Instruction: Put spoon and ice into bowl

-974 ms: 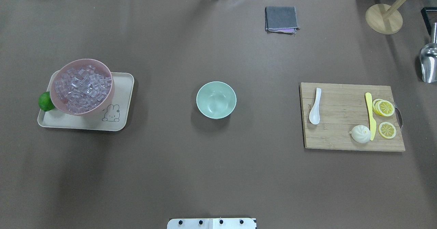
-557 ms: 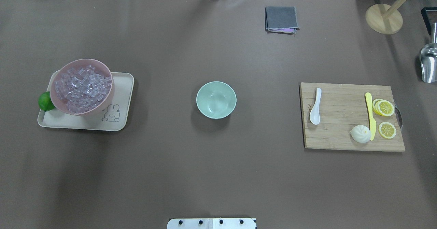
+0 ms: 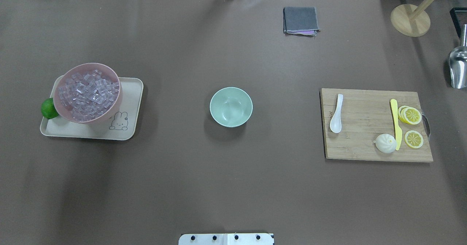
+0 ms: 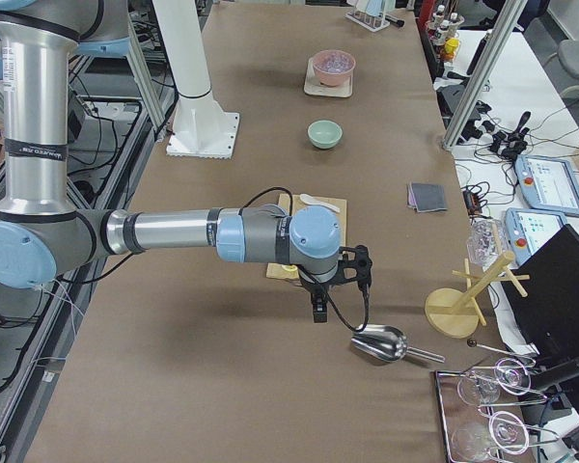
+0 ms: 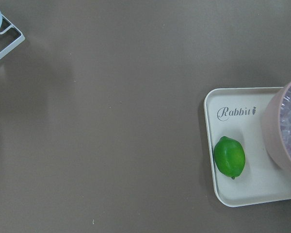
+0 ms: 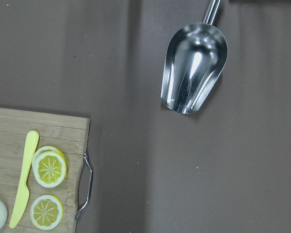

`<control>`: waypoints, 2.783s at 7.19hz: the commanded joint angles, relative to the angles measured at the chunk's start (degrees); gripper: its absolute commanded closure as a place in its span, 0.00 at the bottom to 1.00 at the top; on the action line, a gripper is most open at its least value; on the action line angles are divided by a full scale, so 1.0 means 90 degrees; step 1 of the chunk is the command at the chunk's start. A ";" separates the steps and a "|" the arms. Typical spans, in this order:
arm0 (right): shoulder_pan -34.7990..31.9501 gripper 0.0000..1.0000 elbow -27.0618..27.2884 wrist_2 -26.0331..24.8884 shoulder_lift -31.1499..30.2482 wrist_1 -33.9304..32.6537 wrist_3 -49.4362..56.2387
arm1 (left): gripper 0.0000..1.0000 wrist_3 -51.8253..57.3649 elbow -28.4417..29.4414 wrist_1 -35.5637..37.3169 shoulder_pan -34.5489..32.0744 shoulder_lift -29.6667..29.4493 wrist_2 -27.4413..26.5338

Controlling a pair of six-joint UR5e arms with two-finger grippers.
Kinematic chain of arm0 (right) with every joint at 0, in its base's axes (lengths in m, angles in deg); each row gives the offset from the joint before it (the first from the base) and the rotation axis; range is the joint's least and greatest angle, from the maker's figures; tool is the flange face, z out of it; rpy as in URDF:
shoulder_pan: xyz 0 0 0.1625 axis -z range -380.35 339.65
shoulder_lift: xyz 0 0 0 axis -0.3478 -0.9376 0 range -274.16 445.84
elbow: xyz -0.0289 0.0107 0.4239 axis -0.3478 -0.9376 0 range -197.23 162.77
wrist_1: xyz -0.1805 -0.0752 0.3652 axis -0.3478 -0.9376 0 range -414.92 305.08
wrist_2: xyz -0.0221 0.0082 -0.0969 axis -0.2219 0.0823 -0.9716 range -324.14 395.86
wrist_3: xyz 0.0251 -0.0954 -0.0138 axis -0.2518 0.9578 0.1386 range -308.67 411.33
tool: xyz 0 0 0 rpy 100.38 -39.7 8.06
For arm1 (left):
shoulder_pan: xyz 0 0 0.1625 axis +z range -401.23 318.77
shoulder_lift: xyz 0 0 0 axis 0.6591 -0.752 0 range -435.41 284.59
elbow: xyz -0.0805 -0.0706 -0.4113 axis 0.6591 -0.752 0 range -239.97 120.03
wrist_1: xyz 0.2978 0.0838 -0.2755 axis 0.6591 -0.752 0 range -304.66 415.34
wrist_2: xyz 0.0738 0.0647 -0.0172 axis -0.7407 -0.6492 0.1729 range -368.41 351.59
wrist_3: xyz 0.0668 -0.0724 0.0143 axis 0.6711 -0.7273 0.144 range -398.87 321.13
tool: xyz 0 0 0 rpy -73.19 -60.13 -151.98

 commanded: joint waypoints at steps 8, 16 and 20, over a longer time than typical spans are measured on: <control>0.0837 0.00 0.0064 -0.0029 0.0014 0.0861 -0.0878 | 0.09 -0.1236 -0.0049 -0.1912 0.0660 0.0233 0.0384; 0.3891 0.02 0.0152 -0.1246 0.1359 0.2726 -0.6637 | 0.03 -0.3998 -0.0157 -0.1824 0.2417 -0.1350 -0.0921; 0.4909 0.05 -0.0188 -0.2059 0.1859 0.2736 -0.7598 | 0.03 -0.4537 -0.0157 -0.1814 0.3074 -0.1732 -0.1431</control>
